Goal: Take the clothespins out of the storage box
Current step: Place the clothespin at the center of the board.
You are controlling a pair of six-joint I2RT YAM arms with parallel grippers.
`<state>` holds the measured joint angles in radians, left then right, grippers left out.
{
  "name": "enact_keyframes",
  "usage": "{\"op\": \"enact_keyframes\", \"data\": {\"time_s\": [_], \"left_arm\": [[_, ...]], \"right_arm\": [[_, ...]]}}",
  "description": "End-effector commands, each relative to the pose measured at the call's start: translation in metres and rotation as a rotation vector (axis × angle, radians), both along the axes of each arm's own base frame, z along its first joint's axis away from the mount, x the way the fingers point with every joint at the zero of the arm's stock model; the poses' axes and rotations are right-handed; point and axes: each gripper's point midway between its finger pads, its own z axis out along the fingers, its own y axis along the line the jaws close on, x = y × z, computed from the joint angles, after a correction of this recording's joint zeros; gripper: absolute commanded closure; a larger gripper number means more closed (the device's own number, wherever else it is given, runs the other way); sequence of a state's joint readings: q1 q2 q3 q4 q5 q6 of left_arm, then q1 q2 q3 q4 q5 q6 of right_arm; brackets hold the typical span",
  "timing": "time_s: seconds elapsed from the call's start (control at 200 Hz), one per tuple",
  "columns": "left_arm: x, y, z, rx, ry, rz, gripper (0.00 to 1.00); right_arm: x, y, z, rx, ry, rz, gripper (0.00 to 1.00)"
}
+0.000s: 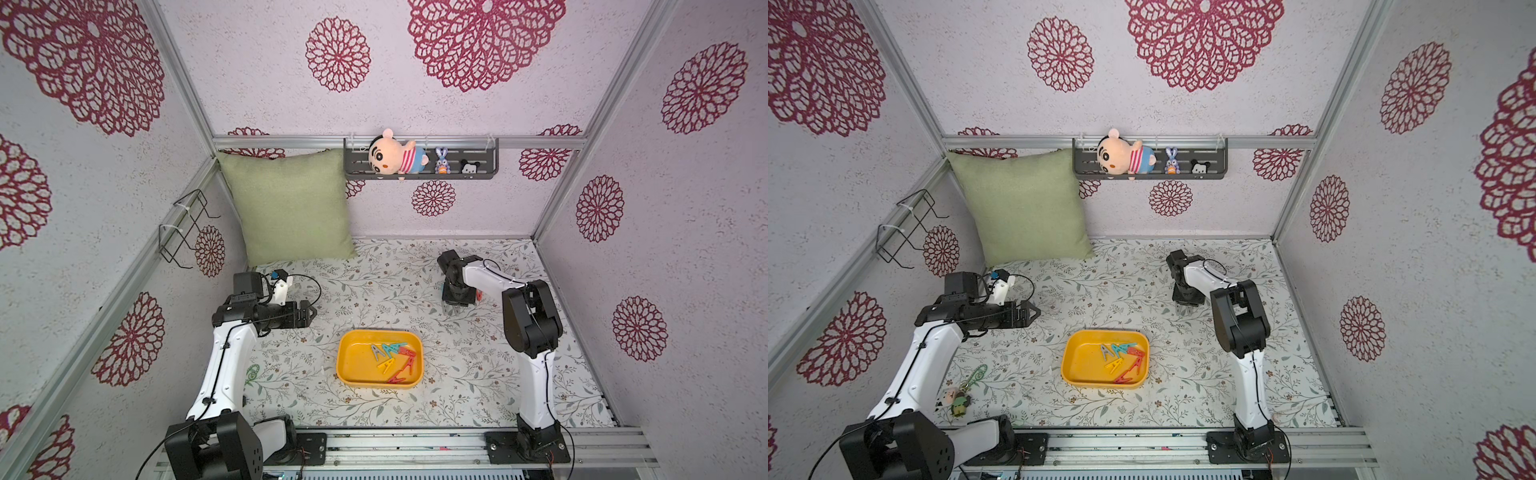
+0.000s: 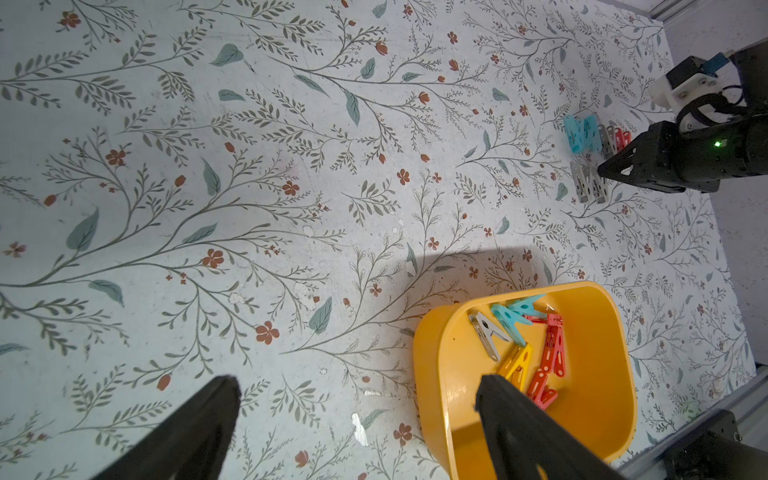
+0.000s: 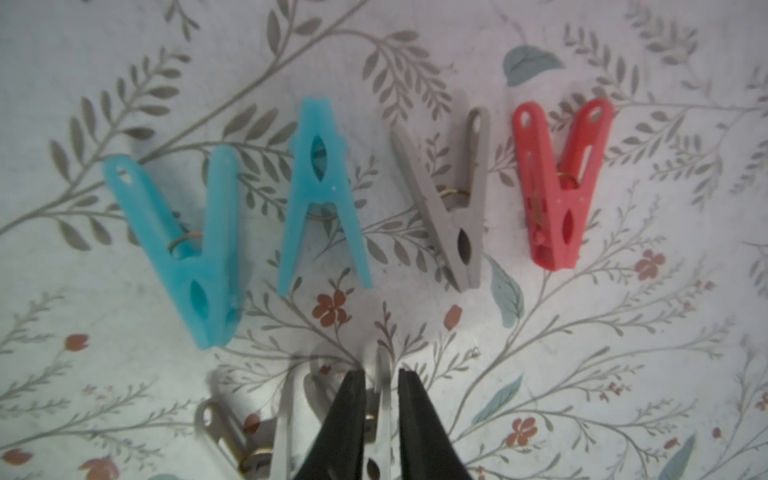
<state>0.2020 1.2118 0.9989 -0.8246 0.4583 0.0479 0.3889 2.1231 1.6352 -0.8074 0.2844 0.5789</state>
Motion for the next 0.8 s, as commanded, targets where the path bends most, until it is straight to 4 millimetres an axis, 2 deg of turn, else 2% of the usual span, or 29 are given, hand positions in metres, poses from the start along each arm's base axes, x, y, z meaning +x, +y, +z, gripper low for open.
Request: {"op": "enact_keyframes", "data": {"time_s": [0.0, 0.12, 0.245, 0.305, 0.37, 0.465, 0.545, 0.64, 0.735, 0.795], "left_arm": [[0.005, 0.002, 0.008, -0.003, -0.041, 0.0, 0.03], [0.005, 0.002, 0.008, -0.005, -0.041, -0.001, 0.03], [0.005, 0.002, 0.008, -0.005, -0.039, -0.002, 0.03], [0.005, 0.002, 0.008, -0.005, -0.038, 0.0, 0.03], [0.005, 0.002, 0.008, -0.004, -0.038, 0.001, 0.03], [0.005, 0.002, 0.008, -0.005, -0.037, 0.0, 0.03], [0.005, 0.002, 0.008, -0.005, -0.037, 0.0, 0.03], [0.005, 0.002, 0.008, -0.007, -0.038, -0.002, 0.03], [0.004, -0.001, 0.008, -0.016, -0.039, -0.01, 0.03], [0.004, -0.002, 0.009, -0.023, -0.039, -0.017, 0.03]], "right_arm": [[-0.003, 0.002, 0.041, 0.022, -0.065, -0.008, 0.75], [-0.006, 0.002, 0.059, 0.011, -0.08, -0.007, 0.74], [-0.013, 0.019, 0.102, 0.017, -0.148, 0.025, 0.75], [-0.02, 0.038, 0.128, 0.034, -0.188, 0.068, 0.74], [-0.033, 0.067, 0.152, 0.062, -0.222, 0.144, 0.74], [-0.063, 0.114, 0.172, 0.104, -0.24, 0.268, 0.75], [-0.093, 0.154, 0.177, 0.146, -0.254, 0.365, 0.75], [-0.13, 0.202, 0.171, 0.226, -0.261, 0.471, 0.75], [-0.169, 0.246, 0.154, 0.288, -0.25, 0.588, 0.75], [-0.186, 0.261, 0.142, 0.276, -0.24, 0.634, 0.75]]}}
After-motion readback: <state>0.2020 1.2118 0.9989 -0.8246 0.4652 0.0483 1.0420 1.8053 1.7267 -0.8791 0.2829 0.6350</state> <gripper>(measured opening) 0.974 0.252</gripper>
